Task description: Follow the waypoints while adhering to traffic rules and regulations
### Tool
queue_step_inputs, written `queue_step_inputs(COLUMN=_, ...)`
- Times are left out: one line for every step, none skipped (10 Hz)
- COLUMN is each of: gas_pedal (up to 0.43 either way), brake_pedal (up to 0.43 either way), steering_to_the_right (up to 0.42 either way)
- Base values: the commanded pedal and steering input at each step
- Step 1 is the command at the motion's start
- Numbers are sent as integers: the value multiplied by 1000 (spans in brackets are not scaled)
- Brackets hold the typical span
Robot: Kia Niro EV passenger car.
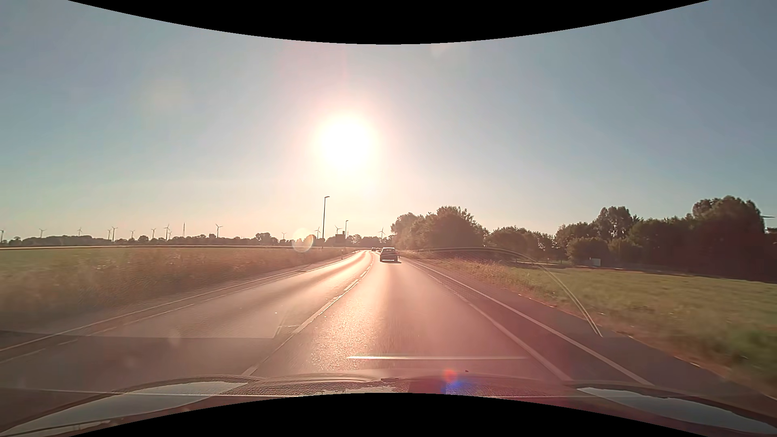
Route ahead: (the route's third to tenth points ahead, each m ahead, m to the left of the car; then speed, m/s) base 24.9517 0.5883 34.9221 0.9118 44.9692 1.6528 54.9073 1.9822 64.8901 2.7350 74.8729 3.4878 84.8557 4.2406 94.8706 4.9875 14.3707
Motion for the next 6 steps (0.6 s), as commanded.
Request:
queue_step_inputs(gas_pedal=268, brake_pedal=0, steering_to_the_right=-6)
queue_step_inputs(gas_pedal=268, brake_pedal=0, steering_to_the_right=-6)
queue_step_inputs(gas_pedal=268, brake_pedal=0, steering_to_the_right=-6)
queue_step_inputs(gas_pedal=268, brake_pedal=0, steering_to_the_right=-6)
queue_step_inputs(gas_pedal=268, brake_pedal=0, steering_to_the_right=-6)
queue_step_inputs(gas_pedal=268, brake_pedal=0, steering_to_the_right=-7)
